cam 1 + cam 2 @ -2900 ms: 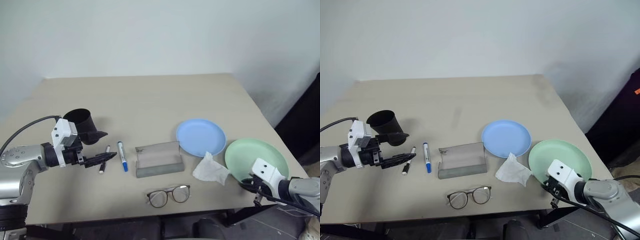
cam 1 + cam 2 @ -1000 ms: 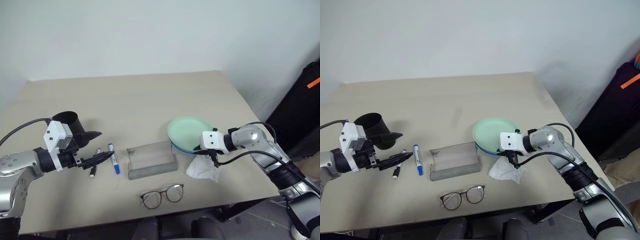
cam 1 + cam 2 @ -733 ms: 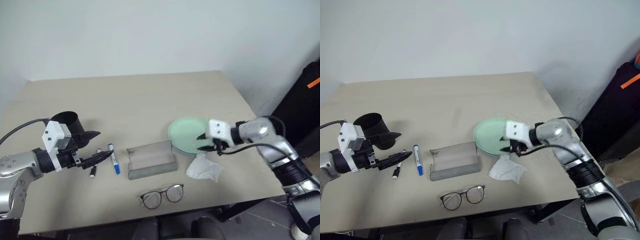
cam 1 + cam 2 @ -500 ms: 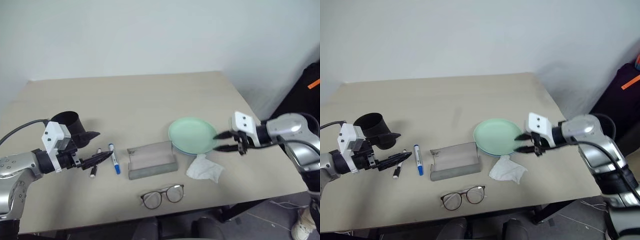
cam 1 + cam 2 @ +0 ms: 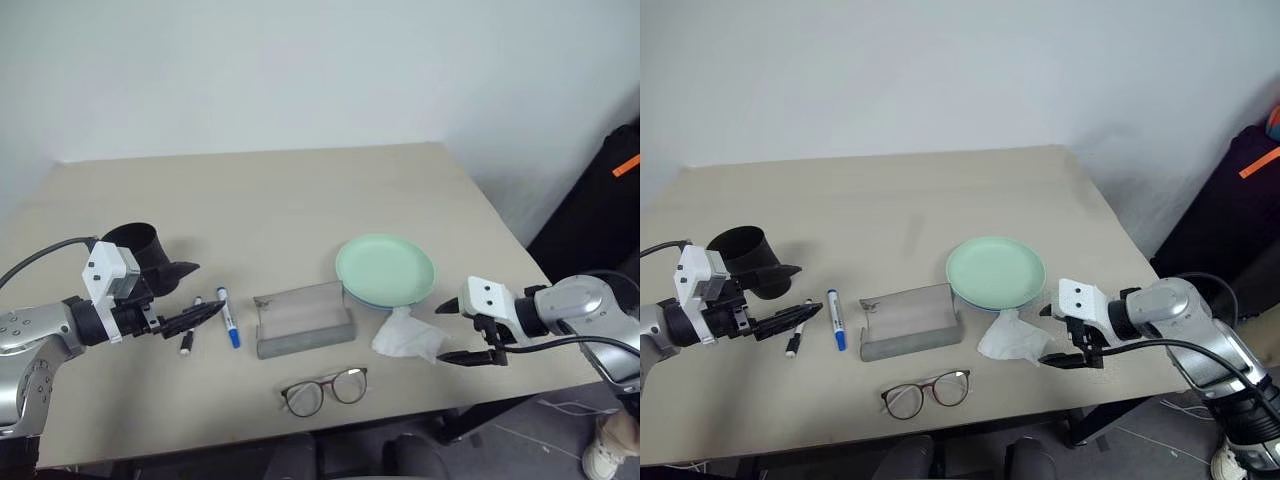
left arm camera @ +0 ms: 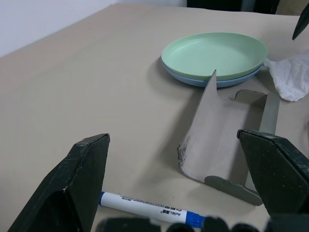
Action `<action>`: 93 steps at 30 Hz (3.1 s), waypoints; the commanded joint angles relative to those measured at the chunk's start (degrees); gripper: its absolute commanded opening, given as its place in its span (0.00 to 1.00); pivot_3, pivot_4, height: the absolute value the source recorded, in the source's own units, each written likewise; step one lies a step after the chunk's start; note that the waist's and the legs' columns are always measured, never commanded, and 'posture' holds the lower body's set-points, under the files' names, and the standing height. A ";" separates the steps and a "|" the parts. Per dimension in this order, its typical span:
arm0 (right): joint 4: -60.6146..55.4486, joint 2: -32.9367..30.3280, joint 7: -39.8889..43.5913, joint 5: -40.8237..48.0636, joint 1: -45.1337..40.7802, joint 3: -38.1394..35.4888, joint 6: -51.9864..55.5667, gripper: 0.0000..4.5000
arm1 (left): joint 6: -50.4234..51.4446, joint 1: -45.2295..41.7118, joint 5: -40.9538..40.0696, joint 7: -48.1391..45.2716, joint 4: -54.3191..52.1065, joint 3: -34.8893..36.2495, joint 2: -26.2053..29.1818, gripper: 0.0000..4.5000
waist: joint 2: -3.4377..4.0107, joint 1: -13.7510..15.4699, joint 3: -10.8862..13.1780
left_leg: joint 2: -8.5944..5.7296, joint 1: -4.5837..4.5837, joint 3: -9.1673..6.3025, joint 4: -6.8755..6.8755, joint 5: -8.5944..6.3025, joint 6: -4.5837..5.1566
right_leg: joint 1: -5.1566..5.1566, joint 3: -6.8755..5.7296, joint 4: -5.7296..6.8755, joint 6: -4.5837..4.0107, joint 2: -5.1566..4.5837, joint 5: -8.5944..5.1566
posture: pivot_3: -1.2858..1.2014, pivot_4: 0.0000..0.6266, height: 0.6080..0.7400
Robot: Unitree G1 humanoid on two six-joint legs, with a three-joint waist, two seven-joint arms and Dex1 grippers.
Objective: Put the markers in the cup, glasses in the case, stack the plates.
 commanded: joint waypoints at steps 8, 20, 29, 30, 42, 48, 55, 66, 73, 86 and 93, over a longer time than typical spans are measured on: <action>7.14 4.89 -4.69 -5.46 -3.98 4.46 -2.00 0.99 | -0.36 -0.81 -0.05 0.29 -1.21 0.87 0.64 1.00 | 0.00 -0.02 0.00 | 0.00 -0.01 0.01 0.03 0.01 0.01 | 0.01 0.00 0.02 0.00 0.01 0.00 | 0.52 0.00 1.00; 8.62 6.83 -4.33 -6.07 -6.44 5.35 -1.45 0.30 | -0.33 -0.06 -0.21 1.01 -1.89 1.01 0.29 1.00 | 0.00 -0.01 0.00 | -0.01 -0.01 -0.01 0.06 0.01 0.01 | 0.05 0.00 0.02 0.01 0.02 0.01 | 0.52 0.00 1.00; 1.96 3.68 3.73 -0.02 -6.35 2.62 -2.52 0.00 | -0.61 -0.41 -0.08 1.03 -1.59 0.63 0.21 1.00 | 0.02 -0.01 0.01 | -0.01 -0.02 -0.01 0.06 0.01 0.01 | 0.06 0.00 0.03 0.02 0.02 0.01 | 0.52 0.00 1.00; 0.24 3.10 5.69 2.77 -6.61 1.38 -1.57 0.00 | -0.65 -0.48 -0.04 0.99 -1.49 0.58 0.25 1.00 | 0.02 -0.01 0.01 | 0.00 -0.02 -0.02 0.06 0.01 0.01 | 0.07 0.00 0.04 0.02 0.02 0.01 | 0.52 0.00 1.00; 1.19 4.33 8.15 14.97 -16.80 -4.51 4.97 0.00 | -1.05 -1.63 0.34 1.05 -0.81 -0.28 0.06 1.00 | 0.00 -0.01 0.00 | 0.03 0.03 -0.05 0.10 -0.03 -0.03 | 0.06 -0.06 0.01 0.02 -0.01 0.01 | 0.52 0.00 1.00; 16.82 9.52 -4.41 0.77 -21.81 1.44 -0.16 0.00 | -0.86 -1.70 0.35 1.22 -1.02 -0.35 -0.11 1.00 | 0.00 -0.02 0.00 | 0.03 -0.06 0.06 0.08 -0.02 -0.03 | -0.05 -0.04 0.04 -0.02 0.00 0.06 | 0.52 0.00 1.00; 29.69 12.64 -12.02 -8.52 -25.46 4.16 -5.98 0.00 | -0.56 -1.39 0.24 1.44 -1.50 -0.09 -0.07 1.00 | 0.01 -0.11 0.00 | 0.03 -0.13 0.10 0.06 0.11 0.19 | -0.05 -0.01 0.07 -0.05 0.03 0.19 | 0.52 0.00 1.00; 28.46 16.59 -9.95 -8.30 -26.05 3.22 -5.46 0.35 | 0.38 -1.84 -0.01 1.58 -2.51 -2.03 -0.18 1.00 | 0.02 -0.96 0.00 | 0.04 -0.12 0.09 0.05 0.12 0.20 | 0.01 0.00 0.07 -0.04 0.05 0.20 | 0.52 0.00 1.00; 19.21 9.03 5.42 5.89 -24.74 -4.89 -0.35 0.81 | 4.79 3.20 -1.93 -0.73 -9.77 -8.05 -0.20 1.00 | 0.07 -1.30 0.03 | 0.06 -0.07 0.09 0.02 0.11 0.19 | 0.02 0.01 0.05 -0.05 0.05 0.20 | 0.52 0.00 1.00; 3.58 3.54 9.44 18.49 -18.01 -7.72 12.55 0.98 | 18.00 -10.56 -4.28 -0.03 -19.01 -28.87 -4.64 1.00 | 0.26 -1.16 0.07 | 0.09 0.06 -0.08 0.47 -0.02 0.01 | 0.39 0.01 0.03 0.03 0.20 0.23 | 0.52 0.00 1.00; 2.40 3.12 7.91 18.52 -17.03 -7.69 12.66 0.98 | 17.47 -15.89 -0.03 -2.70 -15.00 -36.15 -4.03 1.00 | 0.26 -1.13 0.07 | 0.09 0.04 -0.16 0.48 0.04 0.12 | 0.39 0.03 0.02 0.03 0.26 0.24 | 0.52 0.00 1.00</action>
